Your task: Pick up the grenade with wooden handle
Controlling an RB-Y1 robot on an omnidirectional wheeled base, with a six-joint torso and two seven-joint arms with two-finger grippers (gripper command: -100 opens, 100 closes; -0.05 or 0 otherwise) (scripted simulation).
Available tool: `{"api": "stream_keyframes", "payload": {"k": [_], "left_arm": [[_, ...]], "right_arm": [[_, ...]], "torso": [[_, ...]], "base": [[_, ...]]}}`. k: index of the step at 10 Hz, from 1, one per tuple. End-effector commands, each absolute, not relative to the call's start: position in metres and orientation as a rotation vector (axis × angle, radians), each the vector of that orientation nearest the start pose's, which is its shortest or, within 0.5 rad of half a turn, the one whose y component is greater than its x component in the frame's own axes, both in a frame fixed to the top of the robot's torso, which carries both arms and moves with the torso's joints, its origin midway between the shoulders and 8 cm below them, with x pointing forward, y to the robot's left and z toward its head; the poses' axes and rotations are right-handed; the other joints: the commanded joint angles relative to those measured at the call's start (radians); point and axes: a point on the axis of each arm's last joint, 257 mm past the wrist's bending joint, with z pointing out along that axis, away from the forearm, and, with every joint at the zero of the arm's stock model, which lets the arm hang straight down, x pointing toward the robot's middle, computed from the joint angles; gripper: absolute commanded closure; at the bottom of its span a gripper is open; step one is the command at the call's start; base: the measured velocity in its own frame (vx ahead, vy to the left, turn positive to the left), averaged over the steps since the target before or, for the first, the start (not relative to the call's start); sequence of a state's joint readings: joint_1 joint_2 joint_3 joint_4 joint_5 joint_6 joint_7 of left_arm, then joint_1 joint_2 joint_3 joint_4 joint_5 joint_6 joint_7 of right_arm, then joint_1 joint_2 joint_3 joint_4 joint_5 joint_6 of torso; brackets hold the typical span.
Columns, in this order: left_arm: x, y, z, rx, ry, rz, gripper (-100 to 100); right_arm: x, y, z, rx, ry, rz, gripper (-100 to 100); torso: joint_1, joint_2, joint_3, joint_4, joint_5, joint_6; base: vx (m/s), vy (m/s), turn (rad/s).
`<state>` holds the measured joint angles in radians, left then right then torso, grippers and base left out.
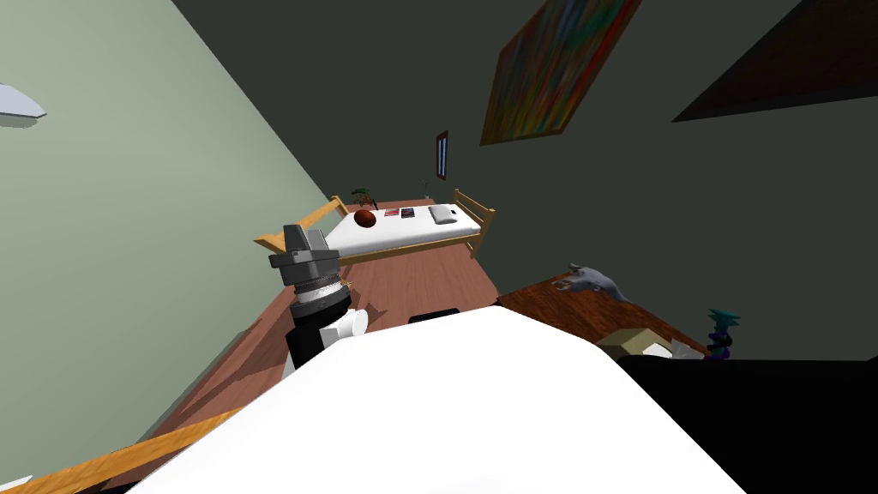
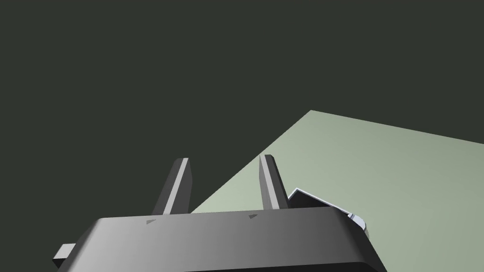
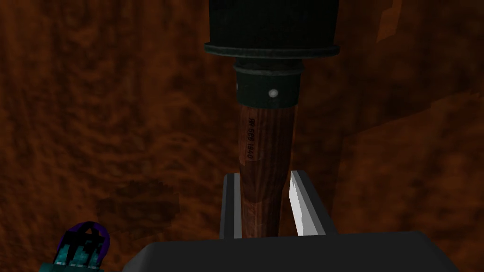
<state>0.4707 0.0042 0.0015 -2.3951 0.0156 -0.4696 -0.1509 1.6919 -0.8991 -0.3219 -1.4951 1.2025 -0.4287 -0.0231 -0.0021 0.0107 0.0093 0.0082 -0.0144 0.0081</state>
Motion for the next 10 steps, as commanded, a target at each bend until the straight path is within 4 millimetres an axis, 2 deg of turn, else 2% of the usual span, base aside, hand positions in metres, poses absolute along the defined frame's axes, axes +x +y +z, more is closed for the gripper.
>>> {"api": "stream_keyframes", "payload": {"k": [1, 3, 4, 5, 7, 8, 9, 10], "left_arm": [[0.324, 0.273, 0.078, -0.523, 0.560, -1.203, 0], [0.324, 0.273, 0.078, -0.523, 0.560, -1.203, 0], [0.324, 0.273, 0.078, -0.523, 0.560, -1.203, 0], [0.324, 0.273, 0.078, -0.523, 0.560, -1.203, 0], [0.324, 0.273, 0.078, -0.523, 0.560, -1.203, 0], [0.324, 0.273, 0.078, -0.523, 0.560, -1.203, 0], [0.324, 0.273, 0.078, -0.523, 0.560, -1.203, 0], [0.324, 0.273, 0.078, -0.523, 0.560, -1.203, 0]], "right_arm": [[-0.286, -0.595, -0.309, -0.216, 3.221, -0.378, 100], [-0.285, -0.596, -0.309, -0.216, 3.220, -0.380, 100], [-0.285, -0.596, -0.309, -0.216, 3.220, -0.380, 0], [-0.283, -0.588, -0.324, -0.255, 3.231, -0.273, 100], [-0.293, -0.596, -0.321, -0.240, 3.239, -0.300, 100], [-0.287, -0.590, -0.333, -0.280, 3.241, -0.203, 100], [-0.288, -0.590, -0.337, -0.263, 3.238, -0.201, 100], [-0.296, -0.596, -0.332, -0.239, 3.246, -0.226, 100]], "torso": [[0.000, 0.000, 0.000, 0.000, 0.000, 0.000], [0.001, 0.000, 0.000, 0.000, 0.000, 0.000], [0.001, 0.000, 0.000, 0.000, 0.000, 0.000], [0.001, 0.000, 0.000, 0.000, 0.000, 0.001], [0.001, -0.003, 0.000, 0.003, -0.013, 0.007], [0.001, 0.001, 0.003, 0.004, -0.013, 0.006], [0.001, 0.000, 0.004, 0.007, -0.021, 0.010], [0.001, 0.002, 0.006, 0.009, -0.026, 0.010]], "base": [[0.000, 0.000, 0.000], [0.000, 0.000, 0.000], [0.000, 0.000, 0.000], [0.102, -0.006, -0.257], [0.088, 0.005, -0.084], [0.101, -0.004, -0.257], [0.095, 0.002, -0.151], [0.038, 0.020, -0.008]]}}
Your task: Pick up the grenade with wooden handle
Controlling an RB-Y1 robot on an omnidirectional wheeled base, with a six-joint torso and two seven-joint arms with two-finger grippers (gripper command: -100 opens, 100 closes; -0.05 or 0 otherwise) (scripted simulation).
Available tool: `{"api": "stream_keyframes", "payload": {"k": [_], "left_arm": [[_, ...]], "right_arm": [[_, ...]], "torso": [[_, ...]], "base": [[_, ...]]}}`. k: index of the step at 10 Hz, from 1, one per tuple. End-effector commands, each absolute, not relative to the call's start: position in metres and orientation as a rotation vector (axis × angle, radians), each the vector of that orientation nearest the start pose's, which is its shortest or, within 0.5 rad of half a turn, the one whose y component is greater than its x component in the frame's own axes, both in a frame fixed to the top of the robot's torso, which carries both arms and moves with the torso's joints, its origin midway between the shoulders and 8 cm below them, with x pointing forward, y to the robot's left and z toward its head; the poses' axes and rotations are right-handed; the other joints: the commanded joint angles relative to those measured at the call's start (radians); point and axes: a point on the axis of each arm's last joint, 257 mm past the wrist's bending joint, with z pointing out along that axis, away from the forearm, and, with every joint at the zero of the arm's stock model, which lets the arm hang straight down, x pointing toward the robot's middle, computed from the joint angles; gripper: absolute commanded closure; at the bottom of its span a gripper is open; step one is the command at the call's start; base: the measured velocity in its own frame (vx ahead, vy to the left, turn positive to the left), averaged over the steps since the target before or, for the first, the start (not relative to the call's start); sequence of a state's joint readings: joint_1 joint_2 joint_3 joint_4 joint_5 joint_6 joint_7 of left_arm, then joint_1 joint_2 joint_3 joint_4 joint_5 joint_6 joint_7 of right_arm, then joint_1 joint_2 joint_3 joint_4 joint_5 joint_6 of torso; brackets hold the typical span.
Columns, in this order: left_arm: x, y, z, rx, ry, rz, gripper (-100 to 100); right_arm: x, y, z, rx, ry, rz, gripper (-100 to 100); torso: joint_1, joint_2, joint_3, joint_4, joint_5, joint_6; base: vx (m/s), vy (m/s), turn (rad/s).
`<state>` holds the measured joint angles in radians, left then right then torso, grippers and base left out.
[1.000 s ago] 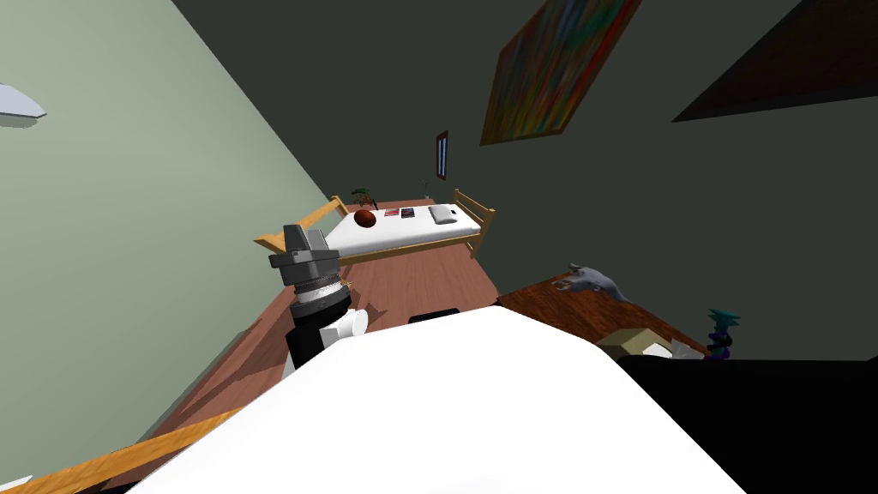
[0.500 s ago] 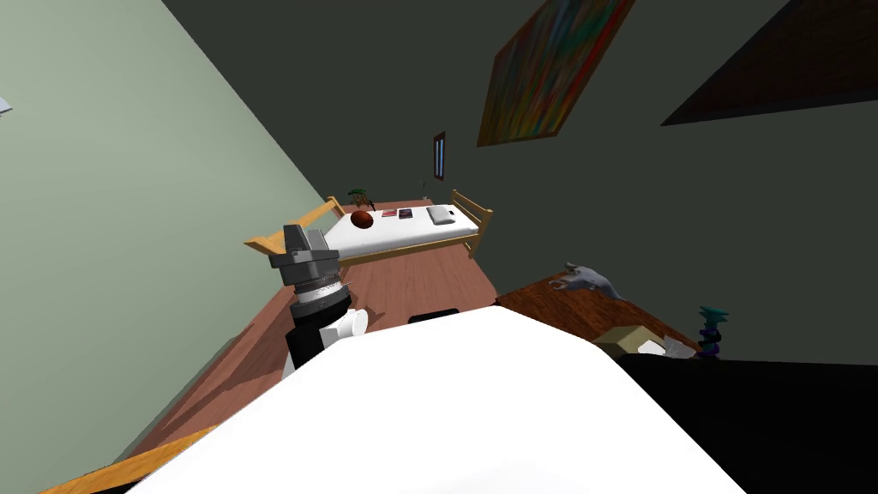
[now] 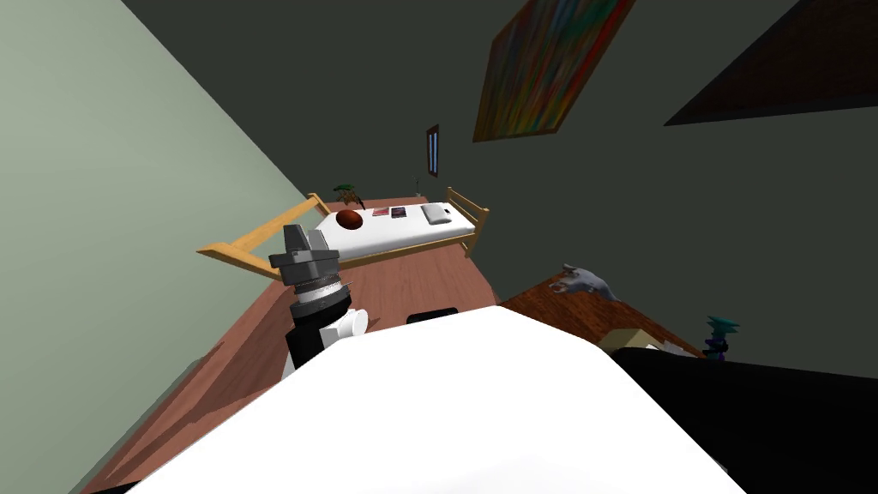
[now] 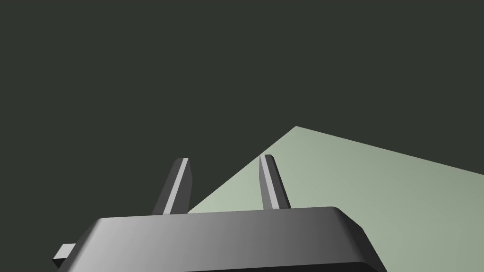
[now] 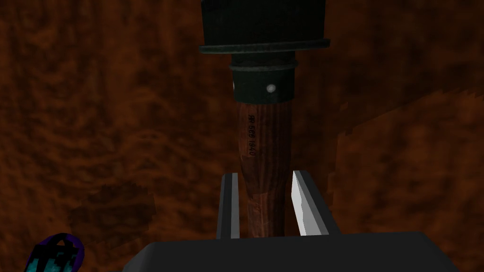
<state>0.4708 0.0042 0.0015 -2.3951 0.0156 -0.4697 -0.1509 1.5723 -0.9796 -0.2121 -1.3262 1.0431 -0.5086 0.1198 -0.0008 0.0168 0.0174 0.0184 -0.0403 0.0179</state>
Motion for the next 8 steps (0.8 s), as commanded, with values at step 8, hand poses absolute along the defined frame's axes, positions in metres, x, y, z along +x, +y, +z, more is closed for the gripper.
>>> {"api": "stream_keyframes", "payload": {"k": [8], "left_arm": [[0.324, 0.273, 0.078, -0.523, 0.560, -1.203, 0]], "right_arm": [[-0.302, -0.616, -0.339, -0.343, 3.247, -0.155, 100]], "torso": [[0.000, 0.005, 0.004, 0.004, -0.010, 0.007]], "base": [[0.056, 0.012, -0.106]]}}
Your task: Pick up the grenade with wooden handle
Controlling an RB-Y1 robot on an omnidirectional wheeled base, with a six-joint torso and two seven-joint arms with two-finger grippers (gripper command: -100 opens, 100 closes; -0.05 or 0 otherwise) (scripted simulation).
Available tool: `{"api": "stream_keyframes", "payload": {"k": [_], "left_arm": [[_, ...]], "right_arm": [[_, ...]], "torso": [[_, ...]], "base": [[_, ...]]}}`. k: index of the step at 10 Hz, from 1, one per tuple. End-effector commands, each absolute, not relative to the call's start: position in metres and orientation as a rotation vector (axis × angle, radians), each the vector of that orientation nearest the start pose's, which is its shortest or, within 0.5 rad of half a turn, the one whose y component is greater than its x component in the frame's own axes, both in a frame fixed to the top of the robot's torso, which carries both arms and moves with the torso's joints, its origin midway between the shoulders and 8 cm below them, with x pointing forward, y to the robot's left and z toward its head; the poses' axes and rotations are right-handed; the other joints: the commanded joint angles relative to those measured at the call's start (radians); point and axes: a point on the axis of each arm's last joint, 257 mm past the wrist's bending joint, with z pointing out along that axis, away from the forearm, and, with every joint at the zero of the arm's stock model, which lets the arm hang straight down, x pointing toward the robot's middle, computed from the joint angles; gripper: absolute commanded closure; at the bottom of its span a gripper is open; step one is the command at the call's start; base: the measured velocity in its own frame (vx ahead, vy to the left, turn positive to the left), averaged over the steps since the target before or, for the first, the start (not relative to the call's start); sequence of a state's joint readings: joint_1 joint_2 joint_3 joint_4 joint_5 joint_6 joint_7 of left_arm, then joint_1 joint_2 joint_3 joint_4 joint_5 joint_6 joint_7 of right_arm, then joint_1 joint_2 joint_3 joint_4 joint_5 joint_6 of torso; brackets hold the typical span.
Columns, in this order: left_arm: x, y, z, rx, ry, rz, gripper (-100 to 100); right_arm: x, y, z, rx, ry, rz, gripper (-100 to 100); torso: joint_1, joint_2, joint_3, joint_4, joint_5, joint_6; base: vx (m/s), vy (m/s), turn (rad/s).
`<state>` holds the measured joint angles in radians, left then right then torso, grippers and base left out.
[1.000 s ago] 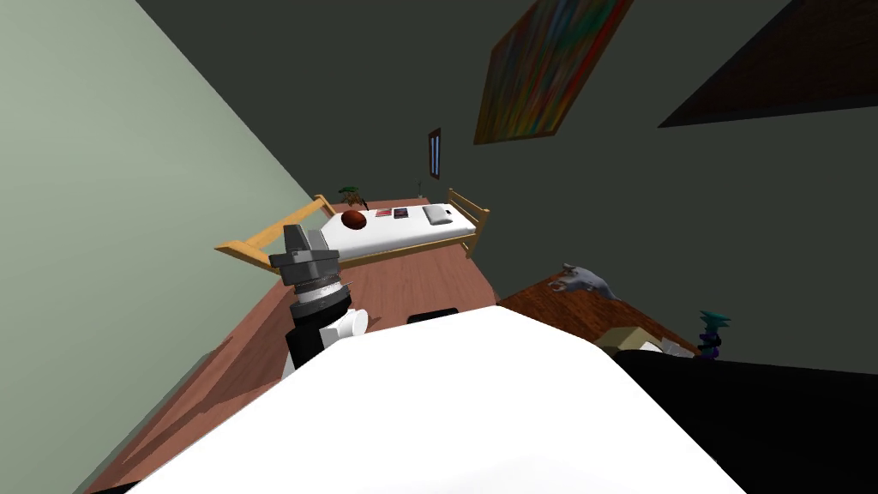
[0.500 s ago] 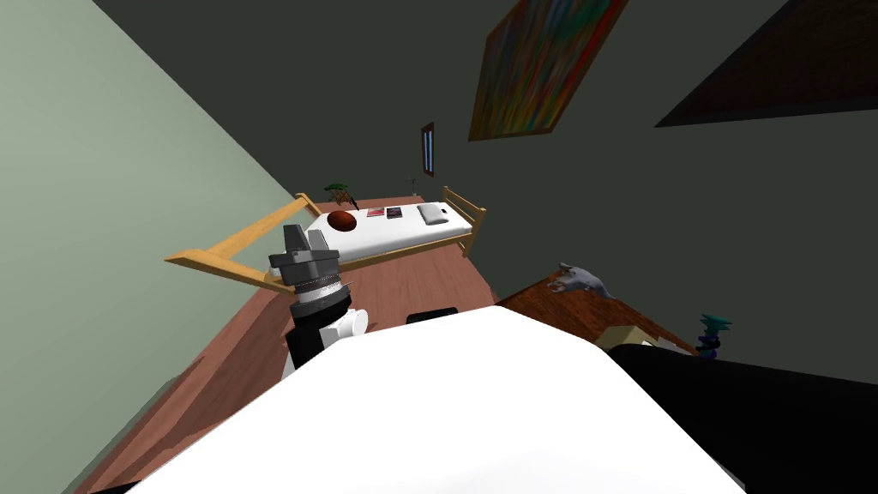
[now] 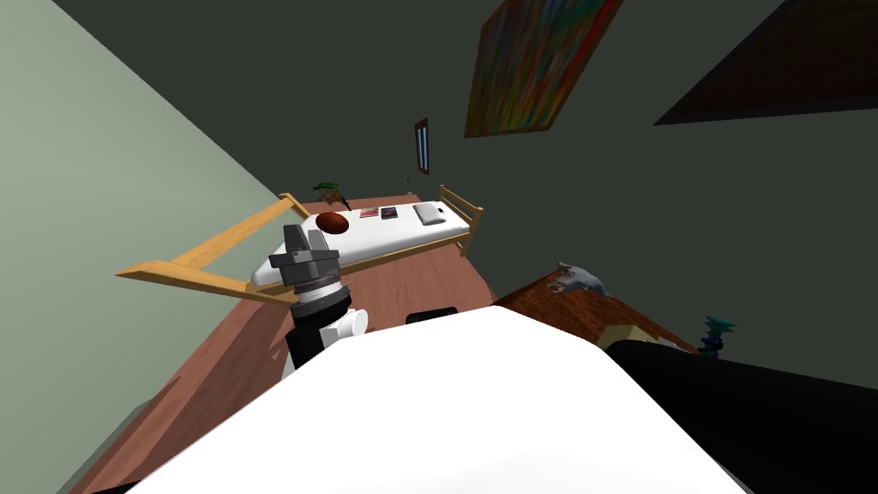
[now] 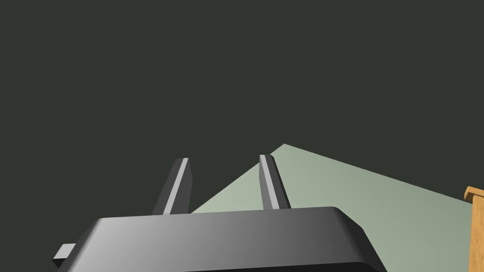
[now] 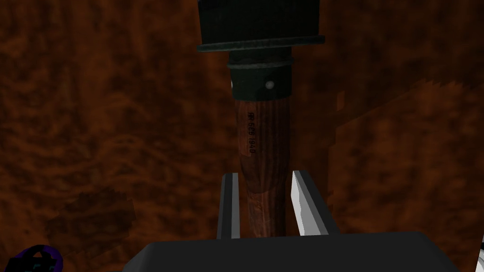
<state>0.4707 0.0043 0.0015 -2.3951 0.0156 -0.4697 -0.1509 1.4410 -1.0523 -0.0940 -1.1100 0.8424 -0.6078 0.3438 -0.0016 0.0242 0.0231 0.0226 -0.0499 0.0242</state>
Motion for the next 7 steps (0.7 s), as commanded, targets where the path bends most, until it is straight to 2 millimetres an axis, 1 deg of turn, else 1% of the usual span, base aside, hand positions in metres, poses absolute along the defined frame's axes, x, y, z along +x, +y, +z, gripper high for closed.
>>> {"api": "stream_keyframes", "payload": {"k": [1, 2, 3, 4, 5, 6, 7], "left_arm": [[0.324, 0.273, 0.078, -0.523, 0.560, -1.203, 0], [0.324, 0.273, 0.078, -0.523, 0.560, -1.203, 0], [0.324, 0.273, 0.078, -0.523, 0.560, -1.203, 0], [0.324, 0.273, 0.078, -0.523, 0.560, -1.203, 0], [0.324, 0.273, 0.078, -0.523, 0.560, -1.203, 0], [0.324, 0.273, 0.078, -0.523, 0.560, -1.203, 0], [0.324, 0.273, 0.078, -0.523, 0.560, -1.203, 0]], "right_arm": [[-0.302, -0.616, -0.339, -0.365, 3.245, -0.154, 100], [-0.290, -0.616, -0.345, -0.410, 3.230, -0.086, 100], [-0.289, -0.622, -0.346, -0.405, 3.222, -0.107, 100], [-0.298, -0.630, -0.339, -0.405, 3.234, -0.144, 100], [-0.298, -0.630, -0.339, -0.424, 3.232, -0.143, 100], [-0.285, -0.635, -0.342, -0.475, 3.213, -0.094, 100], [-0.285, -0.641, -0.341, -0.470, 3.207, -0.120, 100]], "torso": [[0.000, 0.000, 0.000, 0.000, 0.000, 0.000], [0.000, 0.002, 0.001, 0.001, 0.000, 0.000], [-0.001, 0.001, 0.001, 0.000, -0.001, 0.003], [0.001, 0.000, 0.000, 0.001, -0.002, 0.001], [0.001, 0.000, 0.001, 0.001, -0.001, 0.000], [0.000, 0.002, 0.001, 0.001, -0.001, 0.000], [0.000, 0.000, 0.000, 0.001, -0.003, 0.002]], "base": [[0.003, 0.000, 0.023], [0.062, -0.005, -0.296], [0.086, 0.025, -0.169], [0.046, 0.025, 0.018], [0.015, 0.009, 0.035], [0.077, 0.013, -0.291], [0.092, 0.035, -0.187]]}}
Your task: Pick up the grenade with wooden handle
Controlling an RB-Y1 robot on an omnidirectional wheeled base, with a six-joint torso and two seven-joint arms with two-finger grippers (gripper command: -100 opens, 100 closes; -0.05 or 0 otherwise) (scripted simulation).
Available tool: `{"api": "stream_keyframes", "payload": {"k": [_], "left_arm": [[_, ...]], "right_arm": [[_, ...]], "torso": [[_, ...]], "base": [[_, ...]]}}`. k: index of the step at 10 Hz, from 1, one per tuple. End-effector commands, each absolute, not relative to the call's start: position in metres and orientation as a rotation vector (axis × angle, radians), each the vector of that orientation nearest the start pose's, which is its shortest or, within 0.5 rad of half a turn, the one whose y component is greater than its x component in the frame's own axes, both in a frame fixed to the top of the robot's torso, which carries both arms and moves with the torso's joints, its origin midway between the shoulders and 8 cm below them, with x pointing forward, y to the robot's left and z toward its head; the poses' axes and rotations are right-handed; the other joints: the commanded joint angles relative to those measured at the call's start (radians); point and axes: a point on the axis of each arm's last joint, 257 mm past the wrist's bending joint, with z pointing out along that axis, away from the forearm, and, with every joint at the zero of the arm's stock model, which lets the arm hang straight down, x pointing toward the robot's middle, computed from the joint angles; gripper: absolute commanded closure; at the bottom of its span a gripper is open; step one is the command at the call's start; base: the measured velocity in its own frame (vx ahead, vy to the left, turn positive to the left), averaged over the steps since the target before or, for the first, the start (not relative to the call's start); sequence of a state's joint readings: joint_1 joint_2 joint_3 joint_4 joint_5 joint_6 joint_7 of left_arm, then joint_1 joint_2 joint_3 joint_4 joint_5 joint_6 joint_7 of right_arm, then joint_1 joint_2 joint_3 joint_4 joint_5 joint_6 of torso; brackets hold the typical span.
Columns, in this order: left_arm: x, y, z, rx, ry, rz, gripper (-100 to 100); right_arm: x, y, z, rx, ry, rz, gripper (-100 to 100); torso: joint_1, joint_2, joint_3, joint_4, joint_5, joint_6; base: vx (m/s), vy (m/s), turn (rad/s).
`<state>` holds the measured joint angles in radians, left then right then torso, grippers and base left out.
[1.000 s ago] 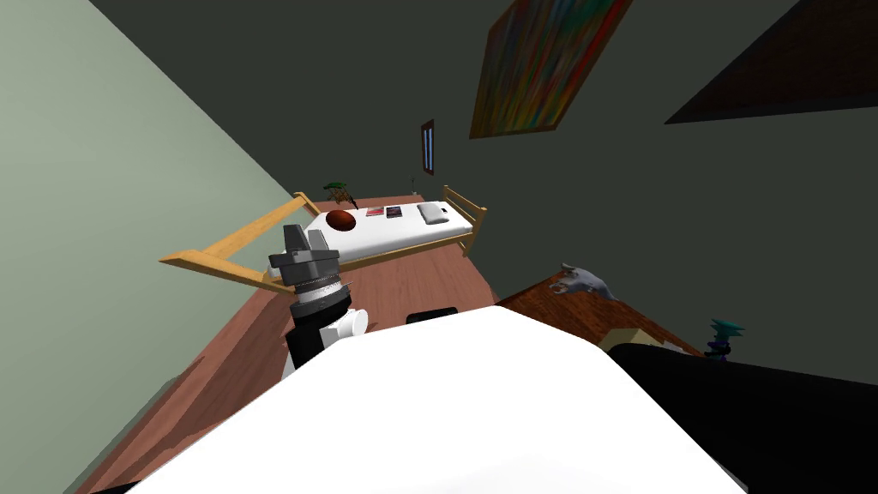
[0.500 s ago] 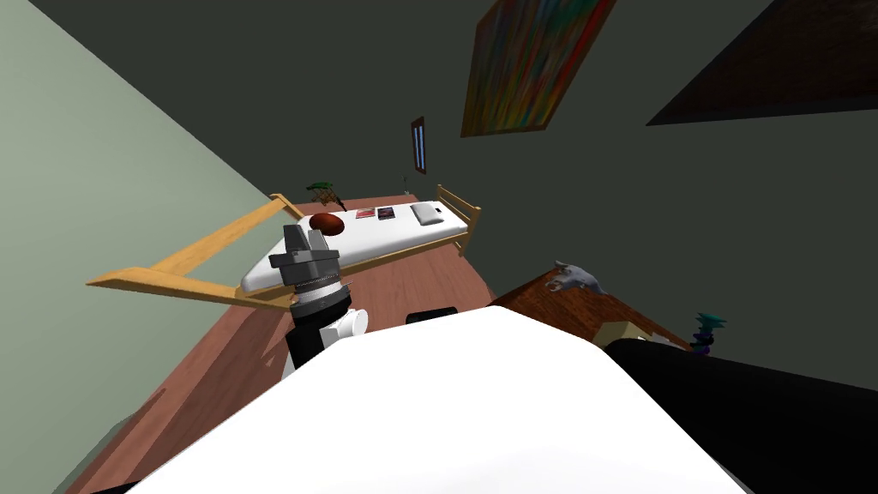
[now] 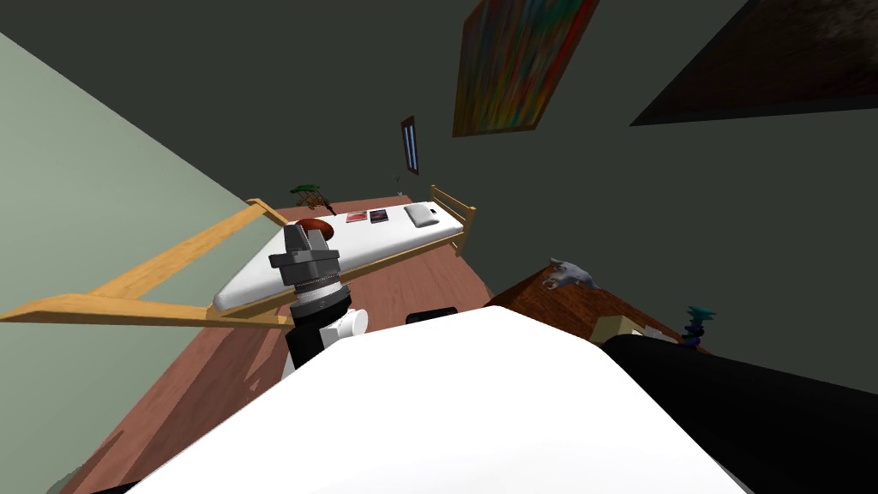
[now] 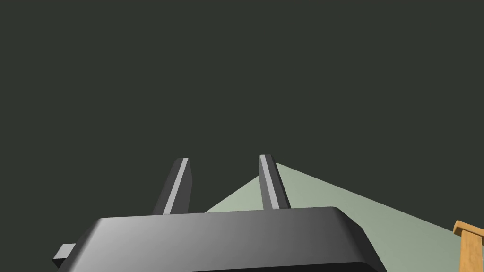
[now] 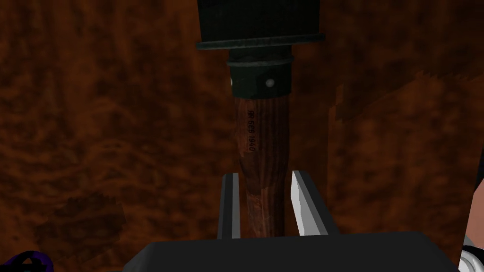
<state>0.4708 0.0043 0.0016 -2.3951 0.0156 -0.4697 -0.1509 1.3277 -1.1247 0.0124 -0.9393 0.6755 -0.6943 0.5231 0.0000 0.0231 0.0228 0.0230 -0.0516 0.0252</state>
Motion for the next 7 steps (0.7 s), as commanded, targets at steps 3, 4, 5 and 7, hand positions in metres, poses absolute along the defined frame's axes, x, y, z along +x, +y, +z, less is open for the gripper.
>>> {"api": "stream_keyframes", "payload": {"k": [3, 4, 5, 7], "left_arm": [[0.324, 0.273, 0.078, -0.523, 0.560, -1.203, 0], [0.324, 0.273, 0.078, -0.523, 0.560, -1.203, 0], [0.324, 0.273, 0.078, -0.523, 0.560, -1.203, 0], [0.324, 0.273, 0.078, -0.523, 0.560, -1.203, 0]], "right_arm": [[-0.281, -0.665, -0.332, -0.544, 3.198, -0.157, 100], [-0.281, -0.670, -0.329, -0.553, 3.188, -0.185, 100], [-0.280, -0.670, -0.329, -0.568, 3.184, -0.186, 100], [-0.258, -0.684, -0.327, -0.628, 3.140, -0.188, 100]], "torso": [[-0.002, 0.000, 0.000, 0.000, 0.000, 0.000], [0.000, 0.000, 0.000, 0.000, 0.001, 0.000], [0.001, 0.000, 0.000, 0.000, 0.002, -0.002], [0.000, 0.000, 0.000, 0.000, 0.001, 0.001]], "base": [[0.067, 0.020, -0.126], [0.051, 0.030, -0.012], [0.019, 0.008, 0.022], [0.082, 0.021, -0.222]]}}
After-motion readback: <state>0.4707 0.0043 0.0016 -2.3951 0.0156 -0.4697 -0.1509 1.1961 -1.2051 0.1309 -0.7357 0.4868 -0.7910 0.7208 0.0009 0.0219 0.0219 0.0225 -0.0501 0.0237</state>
